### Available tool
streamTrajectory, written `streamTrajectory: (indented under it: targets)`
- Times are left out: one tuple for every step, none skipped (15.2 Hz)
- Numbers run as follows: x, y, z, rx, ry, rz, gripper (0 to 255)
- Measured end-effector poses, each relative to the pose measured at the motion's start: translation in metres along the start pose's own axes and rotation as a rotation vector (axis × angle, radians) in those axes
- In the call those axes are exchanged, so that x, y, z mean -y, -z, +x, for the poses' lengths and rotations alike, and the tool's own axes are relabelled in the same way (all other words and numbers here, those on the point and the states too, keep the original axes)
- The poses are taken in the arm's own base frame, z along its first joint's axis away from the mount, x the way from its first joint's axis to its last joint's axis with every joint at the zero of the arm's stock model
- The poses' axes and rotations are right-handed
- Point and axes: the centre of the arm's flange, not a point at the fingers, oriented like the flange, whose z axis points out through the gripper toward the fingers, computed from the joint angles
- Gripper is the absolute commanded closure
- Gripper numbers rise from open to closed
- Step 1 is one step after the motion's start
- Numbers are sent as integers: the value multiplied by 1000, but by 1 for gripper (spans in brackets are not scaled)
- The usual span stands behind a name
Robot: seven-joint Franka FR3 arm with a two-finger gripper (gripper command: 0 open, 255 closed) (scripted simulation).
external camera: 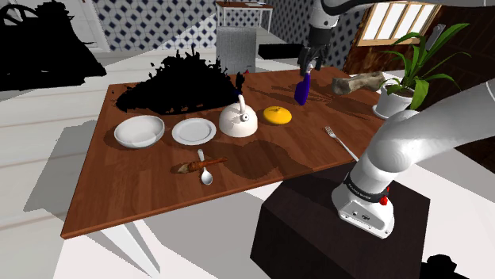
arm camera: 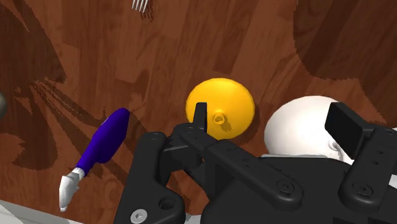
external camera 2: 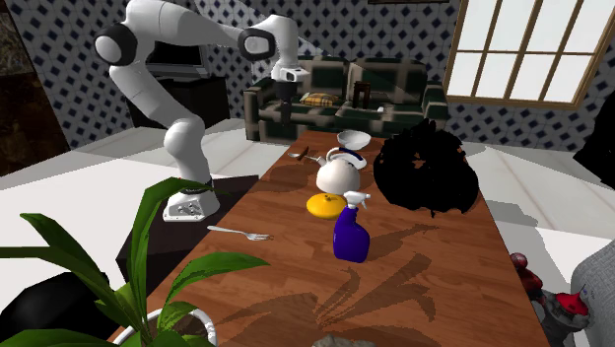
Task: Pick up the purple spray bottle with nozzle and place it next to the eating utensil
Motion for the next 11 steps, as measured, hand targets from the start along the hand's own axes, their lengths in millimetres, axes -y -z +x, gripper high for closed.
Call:
streamTrajectory:
  targets:
    - [-10,-3,5,-1,-8,1,0]
    - [-19,-3,15,-3,-16,3,0]
    - [-29,-6,20,-5,-24,4,0]
    - [-40,-10,27,-6,-32,5,0]
    - [-50,-13,37,-8,-40,6,0]
    - [-60,-16,45,-9,-48,7,0]
    - [-70,-21,52,-10,-56,8,0]
    - [-83,-23,59,-12,-64,8,0]
    - [-94,-27,68,-14,-73,9,0]
    - [-105,-30,75,-15,-81,10,0]
    - [-113,-33,81,-16,-89,11,0]
